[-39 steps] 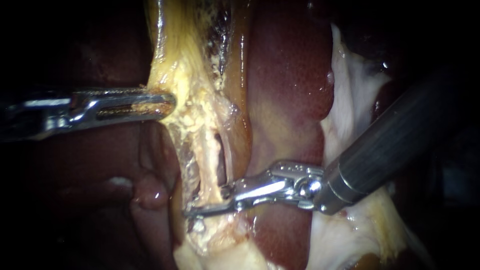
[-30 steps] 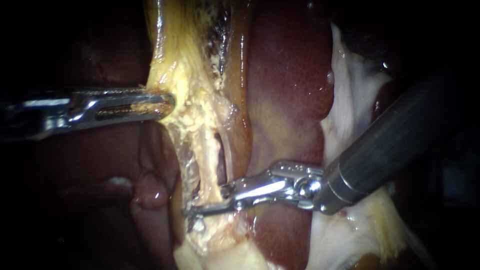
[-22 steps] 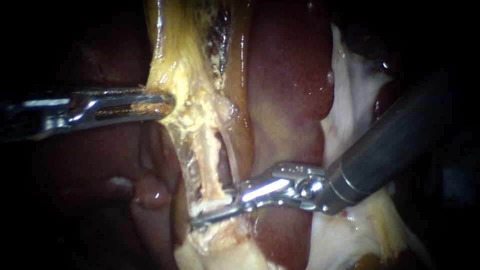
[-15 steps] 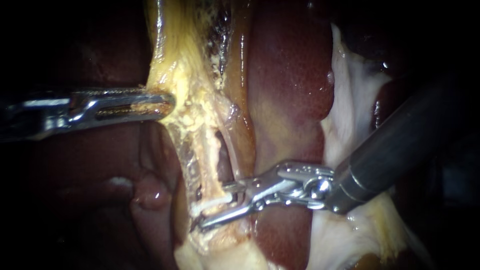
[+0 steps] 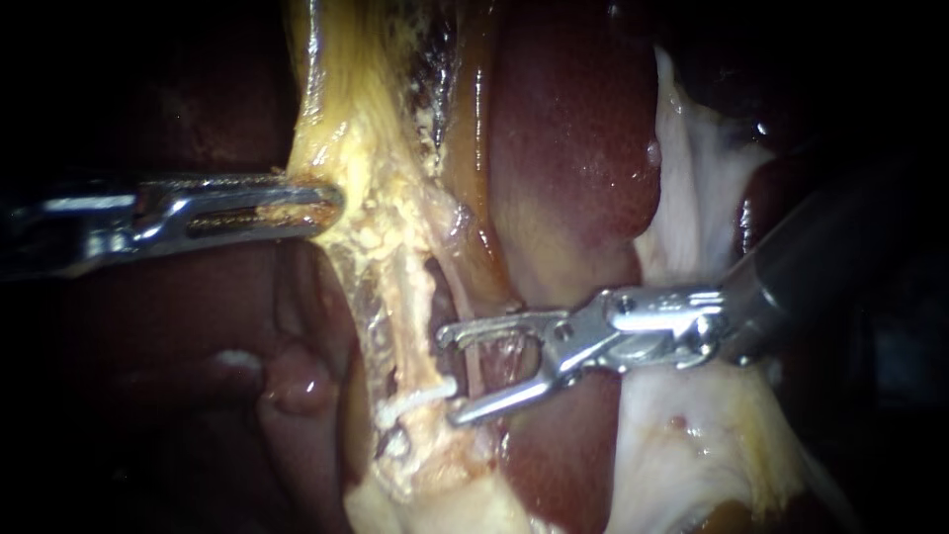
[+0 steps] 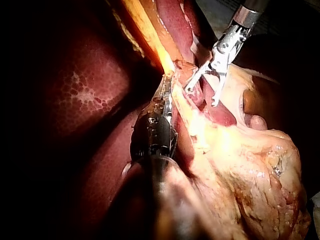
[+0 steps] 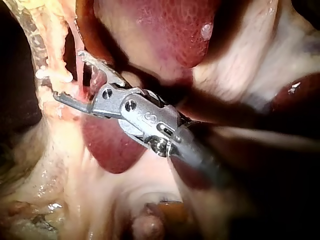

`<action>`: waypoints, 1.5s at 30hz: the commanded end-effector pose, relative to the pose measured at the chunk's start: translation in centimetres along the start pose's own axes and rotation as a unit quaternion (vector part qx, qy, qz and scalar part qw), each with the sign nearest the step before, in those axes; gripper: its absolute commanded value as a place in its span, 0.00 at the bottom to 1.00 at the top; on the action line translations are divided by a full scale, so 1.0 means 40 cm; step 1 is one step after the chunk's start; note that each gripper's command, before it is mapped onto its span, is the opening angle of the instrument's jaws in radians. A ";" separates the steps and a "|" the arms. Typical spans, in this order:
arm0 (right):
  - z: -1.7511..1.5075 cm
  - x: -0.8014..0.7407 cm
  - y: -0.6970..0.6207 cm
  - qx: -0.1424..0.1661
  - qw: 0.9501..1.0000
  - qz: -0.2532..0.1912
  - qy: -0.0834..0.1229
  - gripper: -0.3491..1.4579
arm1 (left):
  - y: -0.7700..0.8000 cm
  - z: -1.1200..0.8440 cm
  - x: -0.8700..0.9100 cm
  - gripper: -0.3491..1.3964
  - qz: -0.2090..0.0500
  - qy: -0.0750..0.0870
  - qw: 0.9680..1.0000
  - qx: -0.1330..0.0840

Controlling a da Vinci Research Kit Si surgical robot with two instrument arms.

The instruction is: Going back first clip left tube

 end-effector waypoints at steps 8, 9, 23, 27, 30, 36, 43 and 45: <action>-0.0115 0.0088 -0.0013 -0.008 0.999 -0.034 0.007 0.52 | 0.0007 0.0011 0.0007 0.00 0.001 0.000 1.000 -0.001; -0.0130 0.0101 -0.0017 -0.010 0.999 -0.038 0.008 0.52 | 0.0009 0.0014 0.0009 0.00 0.001 0.000 1.000 -0.001; -0.0199 0.0163 -0.0030 -0.020 0.998 -0.053 0.014 0.52 | 0.0029 0.0045 0.0029 0.00 0.004 -0.002 1.000 -0.002; -0.0198 0.0162 -0.0031 -0.021 0.998 -0.053 0.014 0.52 | 0.0044 0.0106 0.0073 0.00 0.006 0.000 1.000 0.000; -0.0198 0.0162 -0.0031 -0.021 0.998 -0.053 0.014 0.52 | 0.0061 0.0163 0.0104 0.00 0.004 0.011 1.000 0.003; -0.0195 0.0162 -0.0031 -0.023 0.998 -0.053 0.017 0.52 | 0.0074 0.0245 0.0114 0.00 0.001 0.017 1.000 0.007; -0.0191 0.0165 -0.0029 -0.024 0.999 -0.038 0.022 0.52 | 0.0062 0.0255 0.0113 0.00 0.001 0.020 1.000 0.009; -0.0191 0.0166 -0.0028 -0.025 0.999 -0.038 0.023 0.52 | 0.0062 0.0254 0.0113 0.00 0.001 0.020 1.000 0.009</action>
